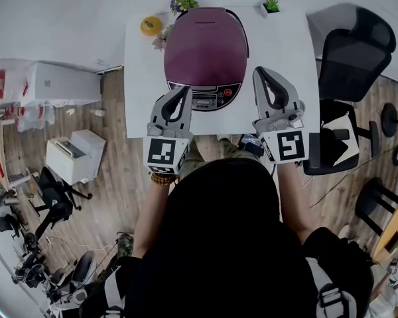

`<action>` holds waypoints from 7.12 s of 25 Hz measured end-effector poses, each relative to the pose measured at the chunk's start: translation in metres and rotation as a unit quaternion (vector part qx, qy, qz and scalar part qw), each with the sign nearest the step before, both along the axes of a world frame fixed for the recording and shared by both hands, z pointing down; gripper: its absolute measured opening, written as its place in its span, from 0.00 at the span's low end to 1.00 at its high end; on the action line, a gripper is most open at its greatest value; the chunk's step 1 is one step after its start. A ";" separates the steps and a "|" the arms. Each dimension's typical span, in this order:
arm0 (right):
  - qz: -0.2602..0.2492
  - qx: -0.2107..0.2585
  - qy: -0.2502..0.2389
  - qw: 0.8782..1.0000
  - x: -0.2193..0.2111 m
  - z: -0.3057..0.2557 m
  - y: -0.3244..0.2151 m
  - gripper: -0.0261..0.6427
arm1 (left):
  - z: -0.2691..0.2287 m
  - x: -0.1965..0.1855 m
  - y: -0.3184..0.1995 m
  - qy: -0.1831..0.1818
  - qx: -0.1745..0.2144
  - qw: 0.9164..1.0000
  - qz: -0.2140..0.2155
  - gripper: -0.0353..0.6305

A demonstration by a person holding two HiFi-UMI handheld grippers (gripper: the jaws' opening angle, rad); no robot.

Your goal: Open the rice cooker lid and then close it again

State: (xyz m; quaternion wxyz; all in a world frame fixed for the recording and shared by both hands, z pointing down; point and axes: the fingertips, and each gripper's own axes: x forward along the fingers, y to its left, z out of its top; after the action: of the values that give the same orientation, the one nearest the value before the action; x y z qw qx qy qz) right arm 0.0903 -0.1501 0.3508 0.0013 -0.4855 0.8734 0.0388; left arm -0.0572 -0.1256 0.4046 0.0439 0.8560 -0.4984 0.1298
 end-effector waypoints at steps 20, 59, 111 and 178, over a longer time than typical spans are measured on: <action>-0.025 -0.023 -0.005 0.999 -0.016 0.018 -0.005 0.08 | 0.062 0.002 -0.012 -0.046 -0.087 0.995 0.009 0.09; -0.024 -0.049 -0.014 0.998 -0.002 0.036 -0.010 0.08 | 0.109 0.017 -0.016 -0.061 -0.174 0.982 0.030 0.09; -0.036 -0.054 -0.006 0.998 -0.013 0.039 -0.021 0.08 | 0.116 0.018 -0.018 -0.082 -0.238 0.966 0.057 0.09; -0.143 0.015 0.111 0.983 -0.022 -0.104 -0.203 0.09 | 0.085 0.005 -0.022 0.062 -0.033 0.997 -0.025 0.09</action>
State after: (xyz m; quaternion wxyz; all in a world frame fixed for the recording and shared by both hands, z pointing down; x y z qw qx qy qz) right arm 0.0681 -0.3534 0.2463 -0.0830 -0.3482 0.9278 0.1052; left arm -0.0521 -0.1476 0.4894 0.1057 0.8480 -0.5112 0.0919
